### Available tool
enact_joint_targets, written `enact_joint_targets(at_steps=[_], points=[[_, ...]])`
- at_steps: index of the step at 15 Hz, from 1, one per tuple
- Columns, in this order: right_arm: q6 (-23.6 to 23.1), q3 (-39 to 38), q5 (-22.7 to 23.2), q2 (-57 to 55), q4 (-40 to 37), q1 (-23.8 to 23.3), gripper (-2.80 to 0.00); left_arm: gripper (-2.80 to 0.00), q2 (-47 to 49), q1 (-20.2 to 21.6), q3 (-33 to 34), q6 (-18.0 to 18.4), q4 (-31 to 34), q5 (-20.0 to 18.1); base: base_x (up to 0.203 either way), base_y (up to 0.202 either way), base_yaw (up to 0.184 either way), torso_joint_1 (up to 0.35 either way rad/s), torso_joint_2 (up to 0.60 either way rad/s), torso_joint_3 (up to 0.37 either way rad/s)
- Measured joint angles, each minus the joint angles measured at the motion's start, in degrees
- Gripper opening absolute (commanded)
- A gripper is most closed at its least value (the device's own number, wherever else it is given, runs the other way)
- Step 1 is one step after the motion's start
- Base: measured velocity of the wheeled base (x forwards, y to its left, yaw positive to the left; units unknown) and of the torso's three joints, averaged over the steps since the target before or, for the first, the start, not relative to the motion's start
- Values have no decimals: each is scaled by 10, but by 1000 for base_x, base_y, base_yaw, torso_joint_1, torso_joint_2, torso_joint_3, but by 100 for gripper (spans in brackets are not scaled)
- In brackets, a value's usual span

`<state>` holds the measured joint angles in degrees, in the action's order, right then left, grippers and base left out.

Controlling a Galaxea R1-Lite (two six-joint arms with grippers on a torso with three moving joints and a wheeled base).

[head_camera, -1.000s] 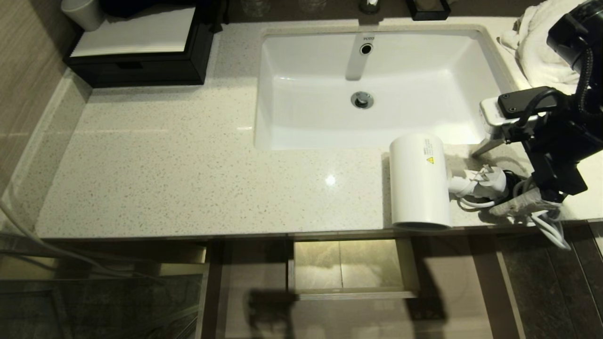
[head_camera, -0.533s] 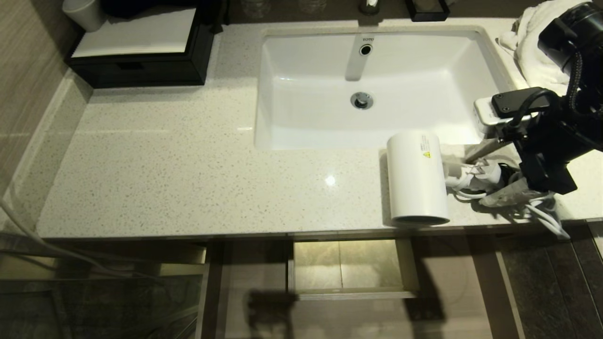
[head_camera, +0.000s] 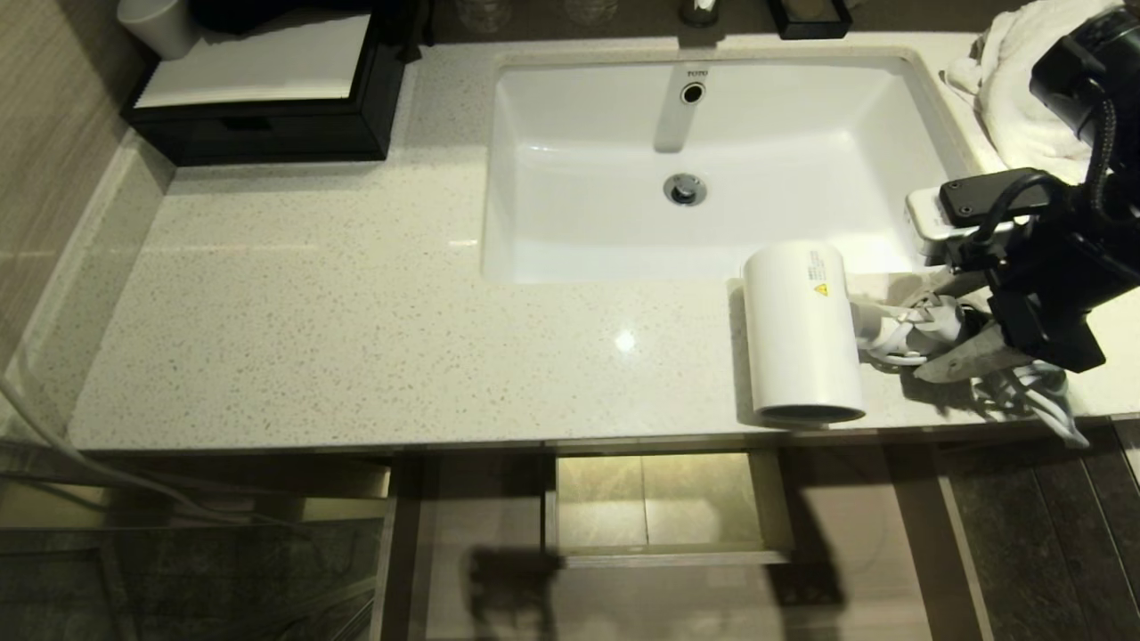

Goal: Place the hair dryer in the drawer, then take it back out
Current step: Pick up the hairdryer

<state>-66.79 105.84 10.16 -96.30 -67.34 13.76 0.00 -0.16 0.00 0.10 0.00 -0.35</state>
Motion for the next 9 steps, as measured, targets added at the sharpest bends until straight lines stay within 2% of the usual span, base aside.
enact_joint_targets(at_steps=[5,9], points=[[113,-11,41,47,2,0,-280,-280,0,0,0,0,0,0,0,0,0,0,0,0],[134,-32,41,93,20,-6,-280,-280,0,0,0,0,0,0,0,0,0,0,0,0]])
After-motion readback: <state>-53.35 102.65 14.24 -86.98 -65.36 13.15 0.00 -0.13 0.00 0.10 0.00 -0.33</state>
